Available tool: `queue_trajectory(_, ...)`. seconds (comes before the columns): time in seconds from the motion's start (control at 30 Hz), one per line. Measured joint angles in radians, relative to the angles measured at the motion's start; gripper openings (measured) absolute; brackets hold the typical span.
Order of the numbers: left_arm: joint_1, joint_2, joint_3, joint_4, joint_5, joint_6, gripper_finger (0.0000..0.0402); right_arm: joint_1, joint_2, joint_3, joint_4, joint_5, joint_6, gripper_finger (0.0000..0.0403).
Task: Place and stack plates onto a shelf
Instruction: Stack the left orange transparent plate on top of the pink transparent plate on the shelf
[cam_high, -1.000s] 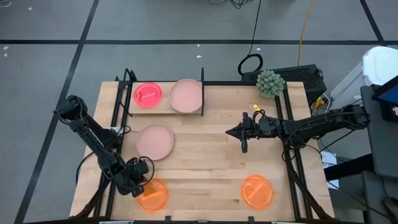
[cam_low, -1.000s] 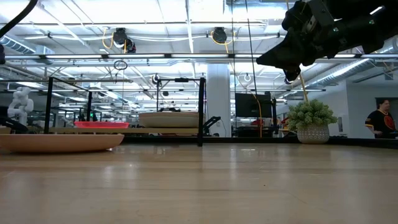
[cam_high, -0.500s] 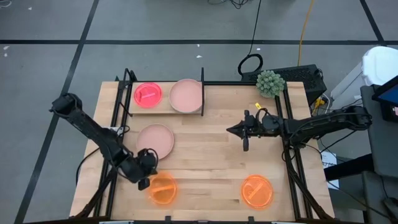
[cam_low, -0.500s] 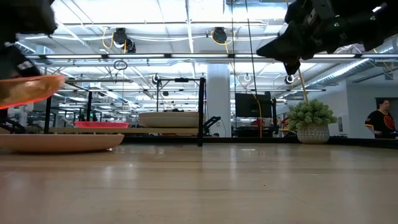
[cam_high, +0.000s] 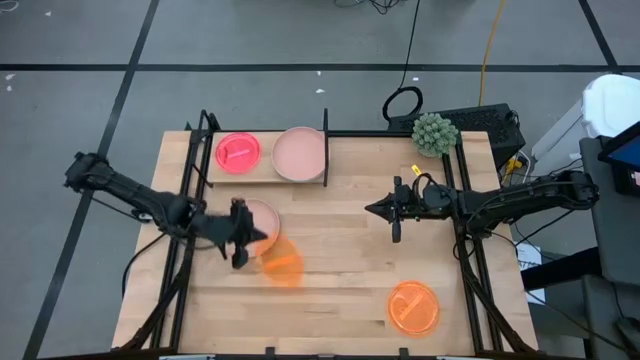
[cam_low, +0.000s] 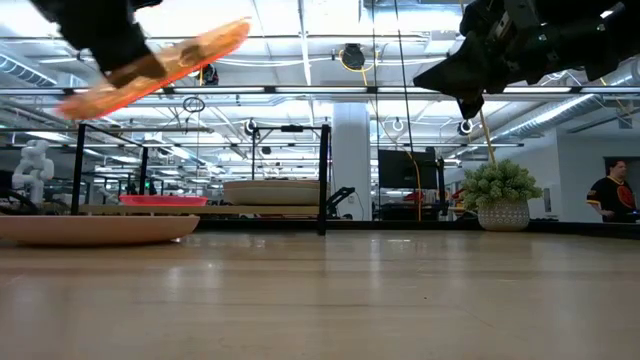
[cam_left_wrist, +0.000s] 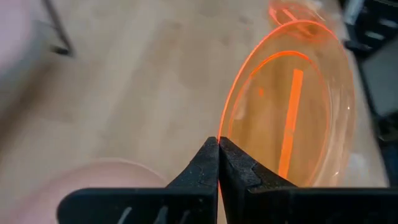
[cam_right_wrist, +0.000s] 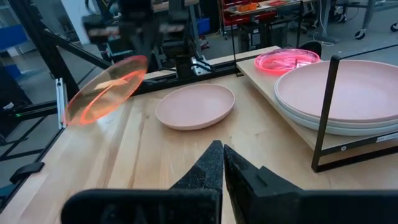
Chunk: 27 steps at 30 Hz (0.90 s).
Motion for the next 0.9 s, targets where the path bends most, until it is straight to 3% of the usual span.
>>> queue_trajectory(0.53,0.415,-0.025,0.353,-0.354,-0.031,0.370,0.0001,0.000,0.000,0.000,-0.008,0.000,-0.023,0.0000)
queue_trajectory(0.9,0.719,-0.024,0.426,-0.357,-0.164,0.634,0.0001,0.000,0.000,0.000,-0.022,0.000,-0.032,0.0000)
